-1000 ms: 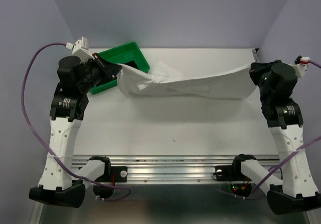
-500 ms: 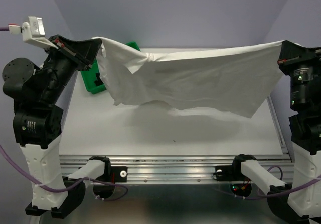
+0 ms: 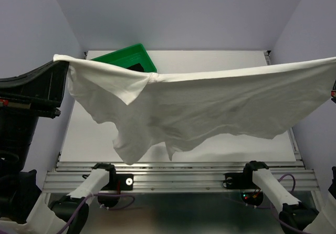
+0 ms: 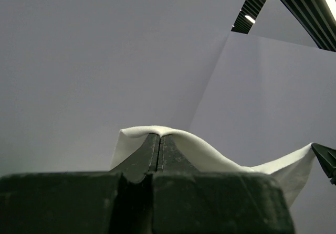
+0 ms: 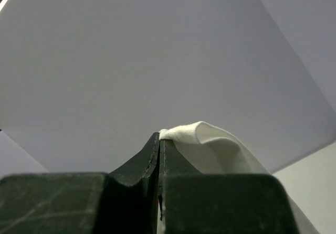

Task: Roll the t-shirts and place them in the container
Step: Flatten out the T-shirt at the center of the board.

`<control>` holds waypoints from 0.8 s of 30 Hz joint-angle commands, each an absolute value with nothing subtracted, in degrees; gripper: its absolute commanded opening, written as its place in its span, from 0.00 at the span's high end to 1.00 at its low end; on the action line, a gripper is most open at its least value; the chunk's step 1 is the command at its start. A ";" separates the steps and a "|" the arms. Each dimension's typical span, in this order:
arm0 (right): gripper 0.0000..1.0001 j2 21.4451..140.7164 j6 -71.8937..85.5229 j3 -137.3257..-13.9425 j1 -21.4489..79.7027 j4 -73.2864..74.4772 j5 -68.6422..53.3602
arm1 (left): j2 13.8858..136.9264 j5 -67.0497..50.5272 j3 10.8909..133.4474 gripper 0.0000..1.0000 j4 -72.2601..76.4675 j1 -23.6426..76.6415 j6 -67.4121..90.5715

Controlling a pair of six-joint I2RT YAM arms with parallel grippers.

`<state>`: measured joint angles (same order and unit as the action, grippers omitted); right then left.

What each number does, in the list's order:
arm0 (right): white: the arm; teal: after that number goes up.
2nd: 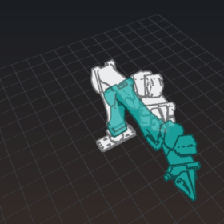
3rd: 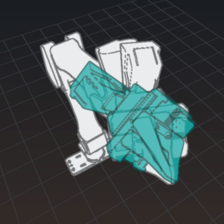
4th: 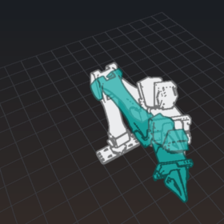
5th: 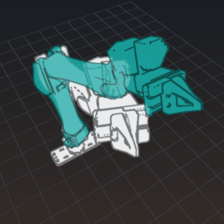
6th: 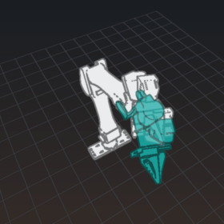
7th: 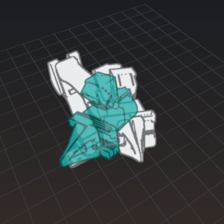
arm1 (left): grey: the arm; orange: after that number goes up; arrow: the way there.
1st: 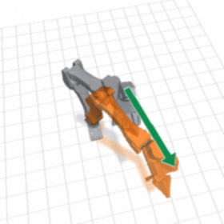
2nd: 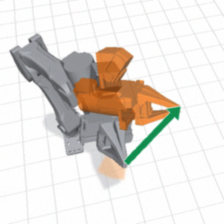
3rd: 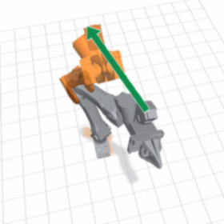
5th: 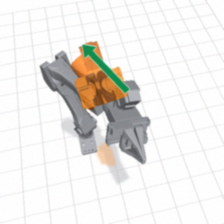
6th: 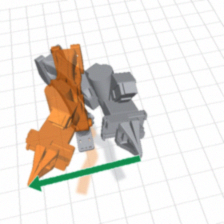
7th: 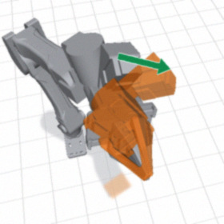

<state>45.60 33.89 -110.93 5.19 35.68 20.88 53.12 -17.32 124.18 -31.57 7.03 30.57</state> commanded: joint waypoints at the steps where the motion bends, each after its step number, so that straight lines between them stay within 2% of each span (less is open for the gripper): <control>1: 0.99 45.79 32.08 -112.15 4.75 38.23 24.34 | 54.05 -15.12 125.77 1.00 -29.35 7.29 30.15; 5: 0.99 46.23 31.47 -110.05 4.75 39.29 25.84 | 55.02 -14.68 125.60 1.00 -30.58 7.29 29.36; 8: 0.99 47.28 31.29 -106.18 4.75 39.38 26.54 | 55.20 -13.62 120.69 1.00 -31.03 7.29 28.21; 11: 0.99 48.51 30.68 -100.40 4.75 39.03 27.33 | 55.37 -14.41 112.26 1.00 -31.12 7.29 27.42; 18: 0.99 55.62 28.04 -81.40 4.75 31.92 25.67 | 55.89 -17.23 81.18 1.00 -26.02 7.29 27.42; 24: 0.99 75.56 26.19 -71.99 4.75 21.56 24.17 | 64.50 -17.31 65.33 1.00 -16.72 7.29 27.42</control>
